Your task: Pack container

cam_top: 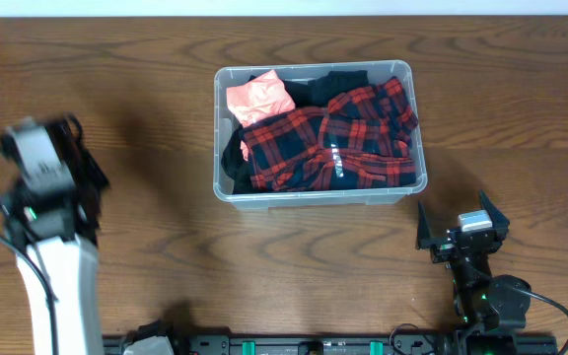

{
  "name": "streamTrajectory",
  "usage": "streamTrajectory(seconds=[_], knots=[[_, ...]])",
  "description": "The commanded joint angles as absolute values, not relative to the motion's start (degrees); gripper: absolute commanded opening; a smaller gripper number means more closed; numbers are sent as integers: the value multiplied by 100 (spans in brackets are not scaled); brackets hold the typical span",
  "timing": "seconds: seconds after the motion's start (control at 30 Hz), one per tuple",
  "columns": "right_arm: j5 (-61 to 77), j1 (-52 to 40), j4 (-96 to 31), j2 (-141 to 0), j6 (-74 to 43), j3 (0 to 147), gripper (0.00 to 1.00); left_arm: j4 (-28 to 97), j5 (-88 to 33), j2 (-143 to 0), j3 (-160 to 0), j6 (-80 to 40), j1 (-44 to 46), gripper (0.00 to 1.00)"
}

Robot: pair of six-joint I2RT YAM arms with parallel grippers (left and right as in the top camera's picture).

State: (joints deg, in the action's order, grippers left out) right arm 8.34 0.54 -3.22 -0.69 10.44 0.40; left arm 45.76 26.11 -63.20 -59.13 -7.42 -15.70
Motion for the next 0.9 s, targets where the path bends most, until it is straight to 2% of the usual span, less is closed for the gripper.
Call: streamTrajectory(seconds=[0.0,0.27,0.53,0.73,0.87], knots=[[840,126,-349,-34,1100,32,99,4462,2633,-5564,-4934,-760,-1566,98],[840,126,-349,-34,1100,32,99,2788,1573,-3793,-2880,-777,-1328,98],[840,126,-349,-34,1100,32,99,513,390,-2910,-1490,-773,-1098,98],[840,126,-349,-34,1100,32,99,-322,25,-2449,-760,-775,-1092,98],[840,126,-349,-34,1100,32,99,-399,-102,-2182,-436,-775,-1083,98]])
